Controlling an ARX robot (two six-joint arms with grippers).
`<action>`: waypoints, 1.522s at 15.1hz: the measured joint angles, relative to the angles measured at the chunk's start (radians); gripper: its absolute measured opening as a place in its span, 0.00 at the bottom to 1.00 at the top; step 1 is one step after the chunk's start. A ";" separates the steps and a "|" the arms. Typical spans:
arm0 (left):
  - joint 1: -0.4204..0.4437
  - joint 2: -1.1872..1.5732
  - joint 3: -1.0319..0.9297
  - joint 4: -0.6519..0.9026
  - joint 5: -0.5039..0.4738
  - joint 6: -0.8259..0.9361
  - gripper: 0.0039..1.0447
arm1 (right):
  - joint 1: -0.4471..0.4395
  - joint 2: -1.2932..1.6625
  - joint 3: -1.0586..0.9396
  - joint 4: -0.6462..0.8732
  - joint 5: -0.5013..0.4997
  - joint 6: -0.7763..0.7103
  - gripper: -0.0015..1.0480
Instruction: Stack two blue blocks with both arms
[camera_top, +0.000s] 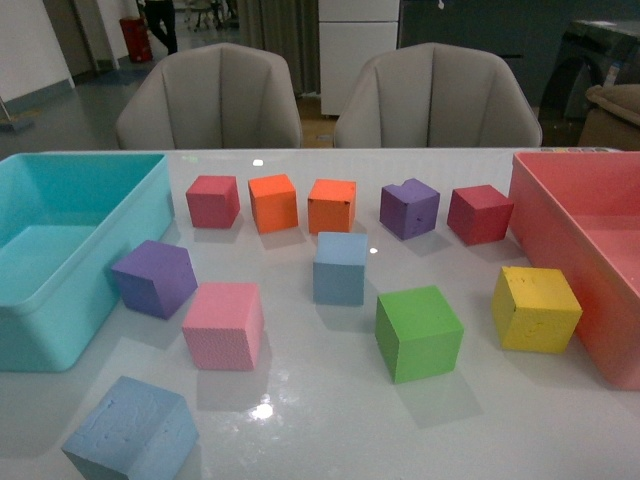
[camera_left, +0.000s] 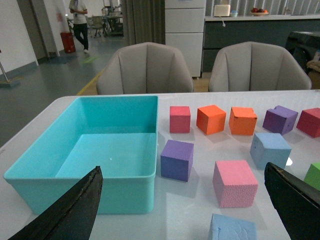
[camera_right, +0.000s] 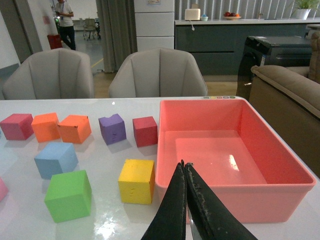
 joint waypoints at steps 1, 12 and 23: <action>0.000 0.000 0.000 0.000 0.000 0.000 0.94 | 0.000 -0.012 0.000 -0.010 0.000 0.000 0.02; 0.000 0.000 0.000 0.000 0.000 0.000 0.94 | 0.000 -0.182 0.001 -0.190 0.000 -0.002 0.36; -0.162 0.652 0.200 0.155 -0.042 -0.073 0.94 | 0.000 -0.182 0.001 -0.190 0.000 -0.003 0.94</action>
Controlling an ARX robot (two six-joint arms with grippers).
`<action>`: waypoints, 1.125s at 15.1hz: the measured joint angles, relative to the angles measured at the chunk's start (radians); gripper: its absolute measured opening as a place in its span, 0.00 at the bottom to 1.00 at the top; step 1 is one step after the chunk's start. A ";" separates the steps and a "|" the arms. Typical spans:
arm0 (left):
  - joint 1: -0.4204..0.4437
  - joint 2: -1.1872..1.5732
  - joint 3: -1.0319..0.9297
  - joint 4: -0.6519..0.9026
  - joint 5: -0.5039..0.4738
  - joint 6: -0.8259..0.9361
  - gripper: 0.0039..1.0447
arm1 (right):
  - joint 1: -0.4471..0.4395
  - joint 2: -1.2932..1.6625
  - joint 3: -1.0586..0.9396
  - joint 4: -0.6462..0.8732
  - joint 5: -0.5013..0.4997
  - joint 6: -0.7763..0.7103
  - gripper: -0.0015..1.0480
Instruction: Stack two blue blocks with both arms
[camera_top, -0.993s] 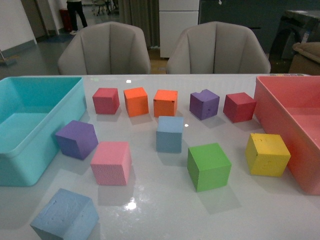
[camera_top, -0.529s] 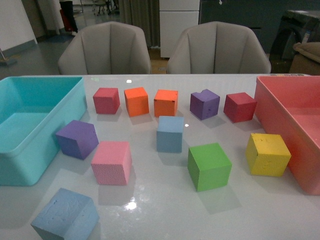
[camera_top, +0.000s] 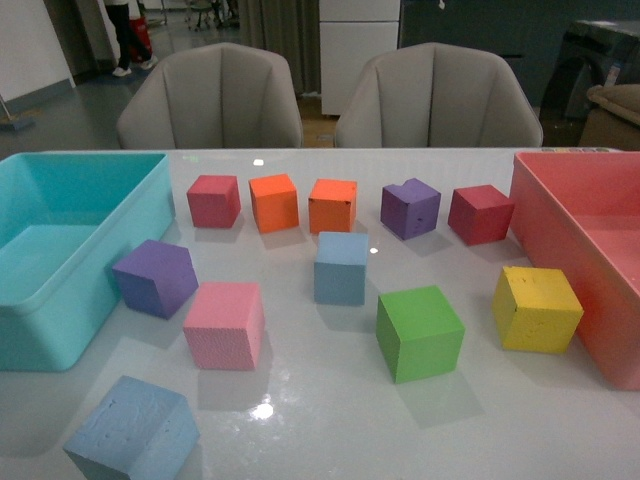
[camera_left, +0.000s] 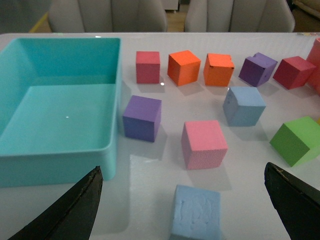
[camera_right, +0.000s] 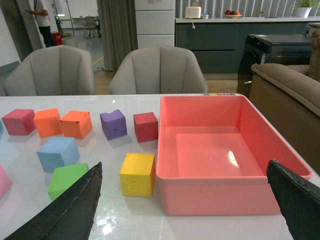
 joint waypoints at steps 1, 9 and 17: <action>-0.046 0.135 0.034 0.086 -0.023 -0.007 0.94 | 0.000 0.000 0.000 0.000 0.000 0.000 0.94; -0.161 0.740 0.196 0.163 -0.069 -0.017 0.94 | 0.000 0.000 0.000 0.000 0.000 0.000 0.94; -0.099 0.878 0.240 0.115 0.026 -0.035 0.94 | 0.000 0.000 0.000 0.000 0.000 0.000 0.94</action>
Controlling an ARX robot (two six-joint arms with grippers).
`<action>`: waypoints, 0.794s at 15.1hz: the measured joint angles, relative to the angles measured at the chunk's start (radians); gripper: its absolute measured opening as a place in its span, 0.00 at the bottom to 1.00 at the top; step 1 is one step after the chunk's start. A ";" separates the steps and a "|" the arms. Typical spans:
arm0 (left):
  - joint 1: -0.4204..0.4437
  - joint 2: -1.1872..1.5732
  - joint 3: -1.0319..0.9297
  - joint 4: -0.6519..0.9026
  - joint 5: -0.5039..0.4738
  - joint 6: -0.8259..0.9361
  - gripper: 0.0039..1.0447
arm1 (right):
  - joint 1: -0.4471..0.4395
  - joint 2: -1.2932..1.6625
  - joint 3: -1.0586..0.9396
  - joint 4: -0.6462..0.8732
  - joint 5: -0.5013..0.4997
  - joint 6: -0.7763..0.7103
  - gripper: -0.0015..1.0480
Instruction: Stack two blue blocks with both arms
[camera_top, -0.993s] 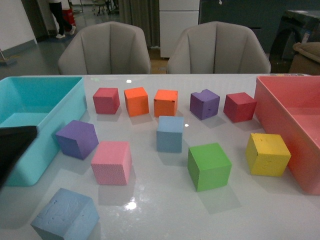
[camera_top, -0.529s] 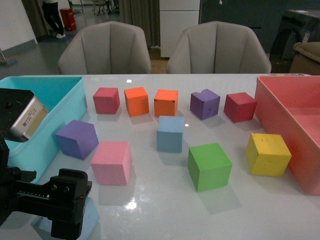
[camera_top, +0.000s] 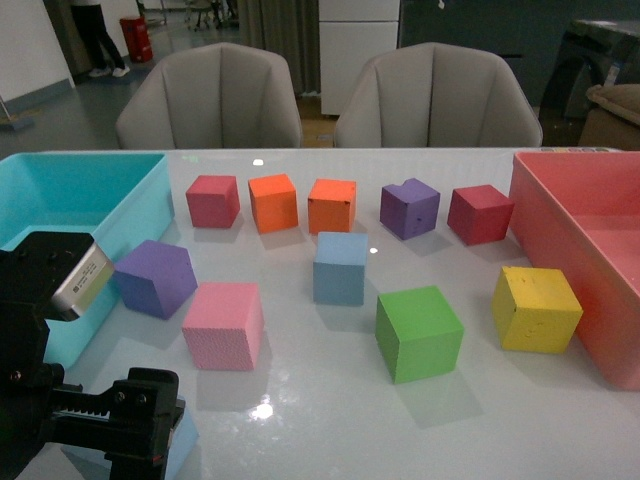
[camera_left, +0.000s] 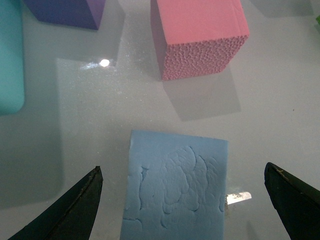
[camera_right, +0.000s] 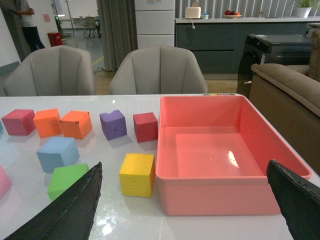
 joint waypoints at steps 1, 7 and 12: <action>0.000 0.014 0.000 0.013 0.012 -0.002 0.94 | 0.000 0.000 0.000 0.000 0.000 0.000 0.94; 0.011 0.115 -0.001 0.097 -0.017 0.003 0.94 | 0.000 0.000 0.000 0.000 0.000 0.000 0.94; -0.006 0.170 -0.017 0.130 -0.034 0.031 0.81 | 0.000 0.000 0.000 0.000 0.000 0.000 0.94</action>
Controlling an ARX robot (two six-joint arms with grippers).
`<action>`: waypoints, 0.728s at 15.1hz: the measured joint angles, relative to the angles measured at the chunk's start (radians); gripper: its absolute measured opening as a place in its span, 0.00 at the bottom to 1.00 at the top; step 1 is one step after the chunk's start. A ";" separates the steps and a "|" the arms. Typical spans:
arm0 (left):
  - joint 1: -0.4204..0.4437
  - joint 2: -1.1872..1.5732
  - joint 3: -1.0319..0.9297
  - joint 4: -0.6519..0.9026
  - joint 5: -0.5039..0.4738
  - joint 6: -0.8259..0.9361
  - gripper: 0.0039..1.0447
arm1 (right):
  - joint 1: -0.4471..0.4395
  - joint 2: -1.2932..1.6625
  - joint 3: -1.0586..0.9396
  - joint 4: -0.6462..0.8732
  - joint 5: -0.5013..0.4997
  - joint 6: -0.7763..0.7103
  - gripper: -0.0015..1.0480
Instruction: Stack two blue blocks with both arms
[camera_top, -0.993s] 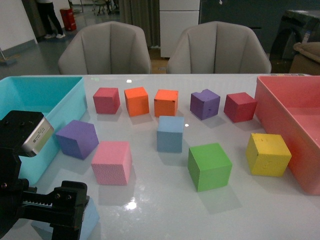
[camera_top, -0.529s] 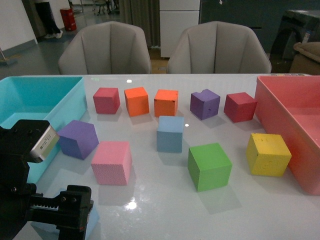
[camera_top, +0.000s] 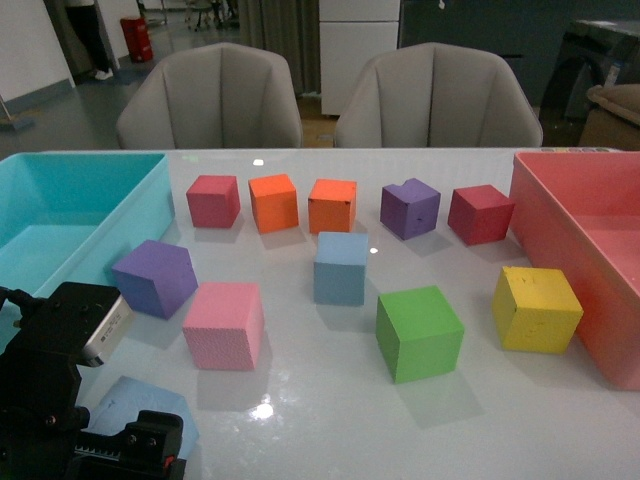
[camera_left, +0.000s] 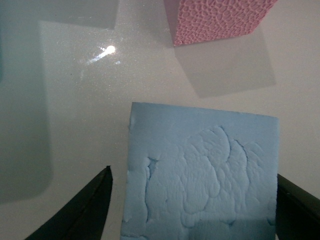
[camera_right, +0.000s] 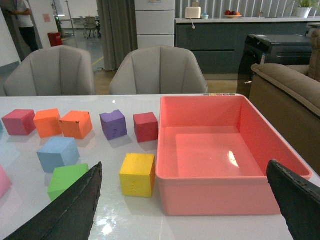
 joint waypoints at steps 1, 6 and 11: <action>-0.012 -0.025 -0.001 -0.020 -0.002 0.002 0.67 | 0.000 0.000 0.000 0.000 0.000 0.000 0.94; -0.094 -0.213 0.041 -0.162 -0.005 0.000 0.41 | 0.000 0.000 0.000 0.000 0.000 0.000 0.94; -0.248 -0.079 0.371 -0.285 -0.091 -0.028 0.38 | 0.000 0.000 0.000 0.000 0.000 0.000 0.94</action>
